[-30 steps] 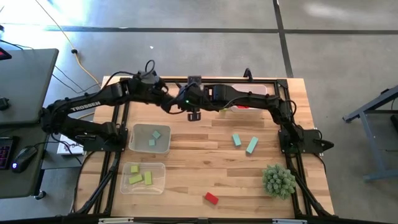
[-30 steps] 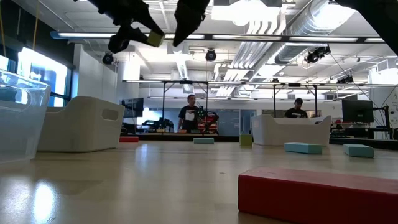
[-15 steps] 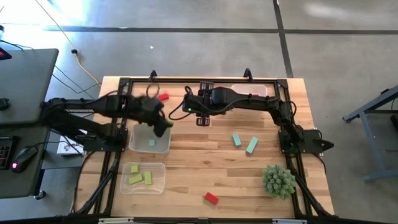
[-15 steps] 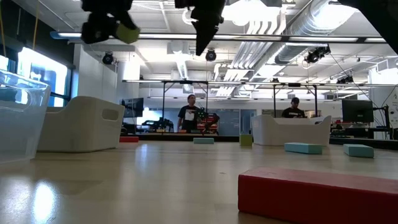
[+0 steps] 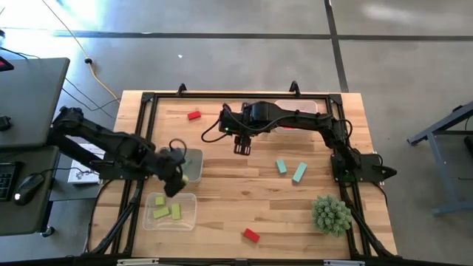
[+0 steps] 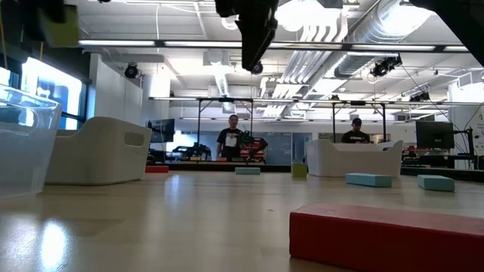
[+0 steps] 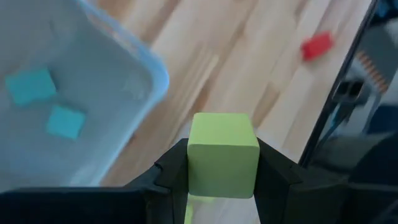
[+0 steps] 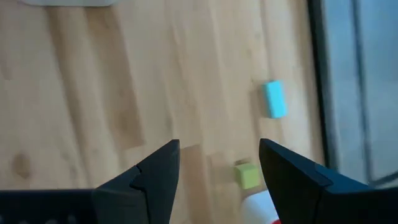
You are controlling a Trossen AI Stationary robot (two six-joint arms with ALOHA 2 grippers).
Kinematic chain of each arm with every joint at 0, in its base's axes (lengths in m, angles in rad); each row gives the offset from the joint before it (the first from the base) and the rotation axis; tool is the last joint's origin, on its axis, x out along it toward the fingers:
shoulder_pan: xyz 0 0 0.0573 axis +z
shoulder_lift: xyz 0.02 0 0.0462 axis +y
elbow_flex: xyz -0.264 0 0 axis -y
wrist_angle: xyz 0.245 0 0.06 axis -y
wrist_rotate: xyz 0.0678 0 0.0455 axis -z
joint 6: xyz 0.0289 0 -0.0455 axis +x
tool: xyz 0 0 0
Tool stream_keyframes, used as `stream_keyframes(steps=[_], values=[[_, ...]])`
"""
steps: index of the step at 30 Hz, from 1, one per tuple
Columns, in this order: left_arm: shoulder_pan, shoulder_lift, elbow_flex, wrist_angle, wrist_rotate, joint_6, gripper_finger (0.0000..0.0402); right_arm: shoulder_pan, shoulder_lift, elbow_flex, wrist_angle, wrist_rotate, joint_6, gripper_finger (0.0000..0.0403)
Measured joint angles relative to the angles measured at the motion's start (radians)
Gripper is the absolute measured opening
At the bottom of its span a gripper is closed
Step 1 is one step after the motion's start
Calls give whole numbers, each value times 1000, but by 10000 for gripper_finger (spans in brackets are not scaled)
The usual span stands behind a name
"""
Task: Sort & place blocks by color
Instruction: Put the green block into the transparent bin
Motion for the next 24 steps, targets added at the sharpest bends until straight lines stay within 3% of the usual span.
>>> stream_keyframes(steps=[12, 24], values=[[-269, 140, -60, 11, 21, -162, 121, 3, 0, -1, -34, -36, 21, 209], [-343, 324, -59, 87, 56, -200, 127, 2, 0, -1, -36, -36, 21, 209]])
